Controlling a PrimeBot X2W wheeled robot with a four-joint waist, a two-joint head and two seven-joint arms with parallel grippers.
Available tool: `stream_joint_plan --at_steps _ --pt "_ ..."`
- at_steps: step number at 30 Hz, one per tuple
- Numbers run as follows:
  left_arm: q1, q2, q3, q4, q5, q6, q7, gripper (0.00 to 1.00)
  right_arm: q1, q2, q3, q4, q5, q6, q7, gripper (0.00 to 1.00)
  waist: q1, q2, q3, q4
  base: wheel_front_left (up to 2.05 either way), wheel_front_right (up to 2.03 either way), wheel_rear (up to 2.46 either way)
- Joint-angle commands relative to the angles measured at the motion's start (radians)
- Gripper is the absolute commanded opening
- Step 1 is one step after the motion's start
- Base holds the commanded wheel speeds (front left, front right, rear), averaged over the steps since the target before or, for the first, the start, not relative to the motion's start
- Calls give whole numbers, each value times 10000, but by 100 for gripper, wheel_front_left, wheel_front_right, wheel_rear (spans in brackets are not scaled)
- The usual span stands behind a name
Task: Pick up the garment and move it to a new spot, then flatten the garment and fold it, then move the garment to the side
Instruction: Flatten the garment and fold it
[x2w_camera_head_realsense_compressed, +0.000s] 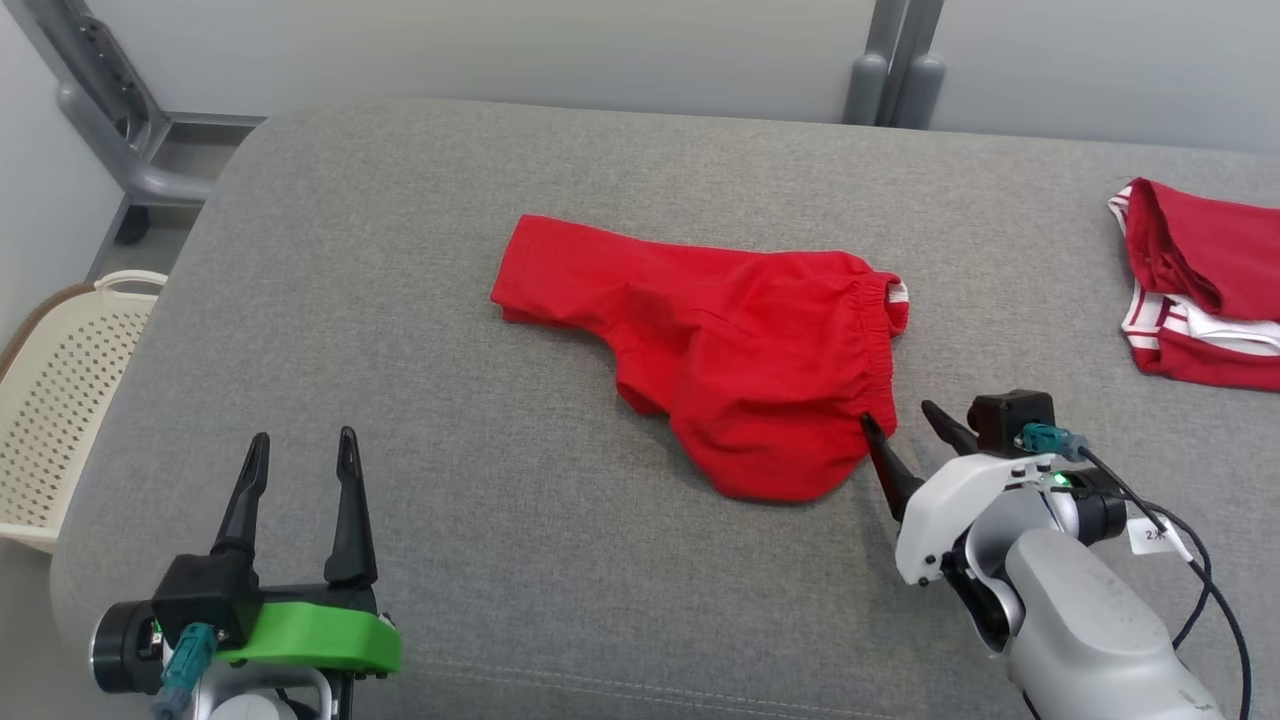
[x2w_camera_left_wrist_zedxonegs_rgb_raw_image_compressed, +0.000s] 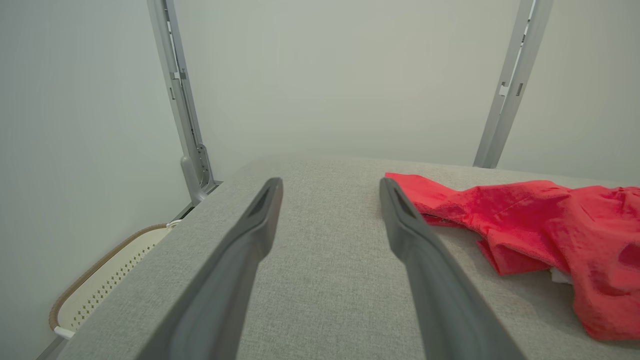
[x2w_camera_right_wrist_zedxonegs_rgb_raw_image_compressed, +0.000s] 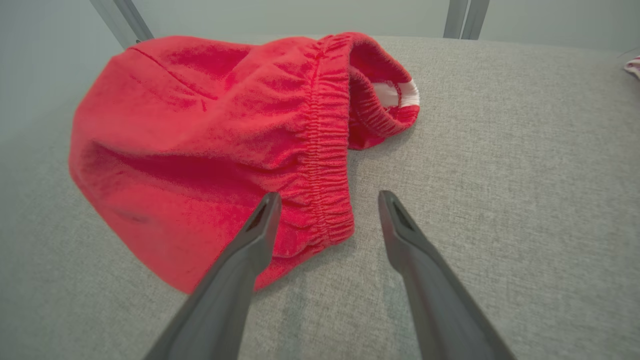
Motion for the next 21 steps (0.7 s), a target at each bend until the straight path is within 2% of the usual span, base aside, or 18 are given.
stream_joint_plan --at_steps 1,10,11,12,21 --pt "-152 -4 -11 24 46 -71 -30 100 -221 -111 66 236 98 -11 67 100 0 0 125 275 0 0 0" --pt "-268 -51 -180 126 -24 -104 -30 100 -1043 -338 918 1743 837 -11 173 100 0 0 354 834 0 0 0" --pt "-271 -55 -197 138 -32 -104 -30 100 -1109 -355 1000 1855 921 -11 139 67 0 0 362 882 0 0 0" --pt "-266 -56 -198 147 -40 -99 -30 100 -1184 -362 1091 1963 1002 -10 84 2 0 0 367 915 0 0 0" --pt "-88 -65 -161 259 -148 11 -30 100 -1445 -389 1938 1975 1763 -10 -663 0 0 0 176 760 0 0 0"
